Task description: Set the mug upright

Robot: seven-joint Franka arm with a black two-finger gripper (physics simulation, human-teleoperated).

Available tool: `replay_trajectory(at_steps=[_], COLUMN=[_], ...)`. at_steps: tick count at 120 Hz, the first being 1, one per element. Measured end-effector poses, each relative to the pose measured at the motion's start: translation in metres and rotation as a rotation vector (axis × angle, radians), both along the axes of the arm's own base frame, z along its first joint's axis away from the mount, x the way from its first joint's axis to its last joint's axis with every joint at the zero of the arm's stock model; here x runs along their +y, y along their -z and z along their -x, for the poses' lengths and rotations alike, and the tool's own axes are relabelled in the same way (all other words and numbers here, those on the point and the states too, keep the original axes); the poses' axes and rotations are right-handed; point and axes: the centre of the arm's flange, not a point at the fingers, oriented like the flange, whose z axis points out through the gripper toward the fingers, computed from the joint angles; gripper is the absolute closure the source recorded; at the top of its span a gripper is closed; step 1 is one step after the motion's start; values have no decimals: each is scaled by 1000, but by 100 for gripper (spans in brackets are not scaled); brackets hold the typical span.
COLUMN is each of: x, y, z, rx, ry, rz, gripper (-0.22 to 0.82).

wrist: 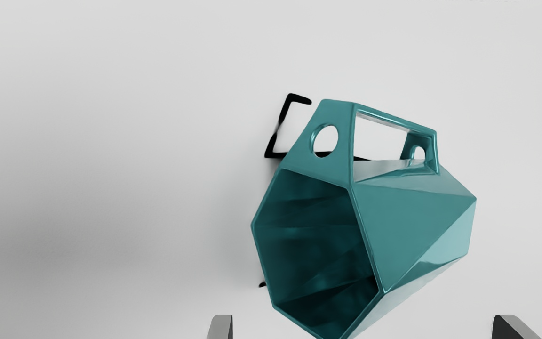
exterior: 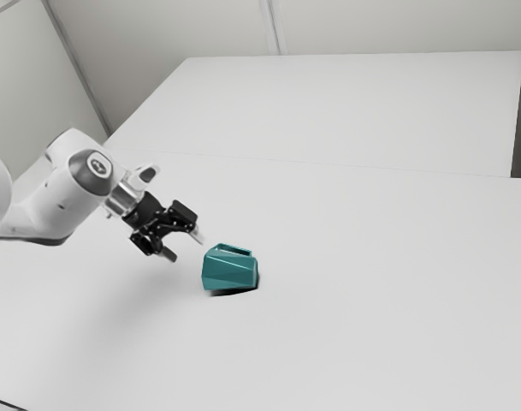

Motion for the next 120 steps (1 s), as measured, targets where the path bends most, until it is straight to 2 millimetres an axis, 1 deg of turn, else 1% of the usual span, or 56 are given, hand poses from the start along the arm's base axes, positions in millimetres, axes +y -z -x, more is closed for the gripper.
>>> replay_trajectory(at_steps=[18, 39, 60, 79, 97, 108, 120], x=[-9, -20, -19, -21, -24, -25, -28], y=[20, 35, 53, 49, 62, 62, 63], z=[4, 3, -1, -11, -13, -16, -19], rx=[0, -22, -41, -95, -108, -129, -147], ry=[-23, -19, -19, 3, 0, 1, 5], rz=[70, 132, 172, 198, 235, 259, 283], gripper=[0, 0, 0, 0, 1, 4, 14])
